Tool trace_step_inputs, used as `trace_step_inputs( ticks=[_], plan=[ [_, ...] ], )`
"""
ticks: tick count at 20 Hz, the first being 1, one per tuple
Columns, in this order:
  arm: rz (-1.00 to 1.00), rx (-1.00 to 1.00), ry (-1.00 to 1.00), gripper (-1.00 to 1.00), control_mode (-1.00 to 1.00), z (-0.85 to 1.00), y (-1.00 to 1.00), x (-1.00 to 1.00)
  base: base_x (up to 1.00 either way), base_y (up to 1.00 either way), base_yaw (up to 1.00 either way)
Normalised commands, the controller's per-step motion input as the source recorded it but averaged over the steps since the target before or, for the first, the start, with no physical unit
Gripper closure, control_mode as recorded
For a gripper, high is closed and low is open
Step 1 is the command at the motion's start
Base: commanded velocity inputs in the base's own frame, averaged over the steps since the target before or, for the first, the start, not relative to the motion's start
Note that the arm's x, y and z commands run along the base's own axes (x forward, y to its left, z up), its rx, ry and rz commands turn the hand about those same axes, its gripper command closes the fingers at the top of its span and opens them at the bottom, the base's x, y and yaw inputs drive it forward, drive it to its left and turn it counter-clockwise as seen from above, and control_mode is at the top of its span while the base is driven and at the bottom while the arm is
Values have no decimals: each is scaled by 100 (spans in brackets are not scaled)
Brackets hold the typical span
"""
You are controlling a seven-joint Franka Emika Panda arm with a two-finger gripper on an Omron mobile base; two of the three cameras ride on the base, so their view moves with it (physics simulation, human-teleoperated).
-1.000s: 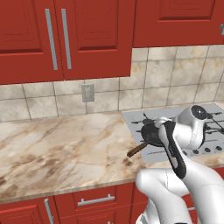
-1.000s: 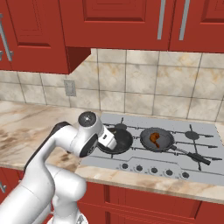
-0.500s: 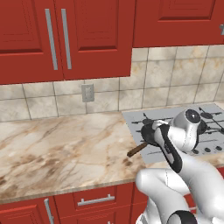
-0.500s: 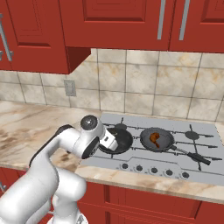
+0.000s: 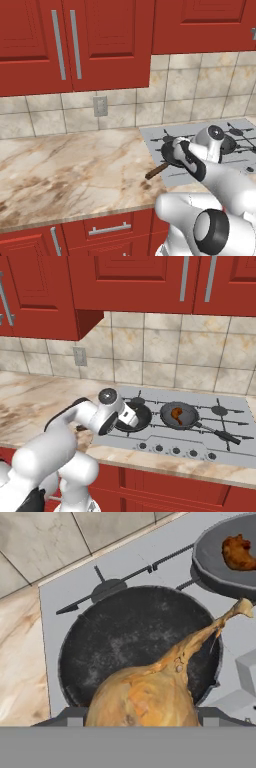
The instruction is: Place both pans onto different burners. Then place the onion and the chicken drumstick on different pans.
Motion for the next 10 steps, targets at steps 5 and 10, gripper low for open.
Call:
trace_step_inputs(
  ticks=[5, 10],
  plan=[
    [0, 0, 2, 100, -100, -20, -4, 23, 0, 0, 0],
    [0, 0, 2, 100, -100, -23, 0, 22, 0, 0, 0]
  ],
)
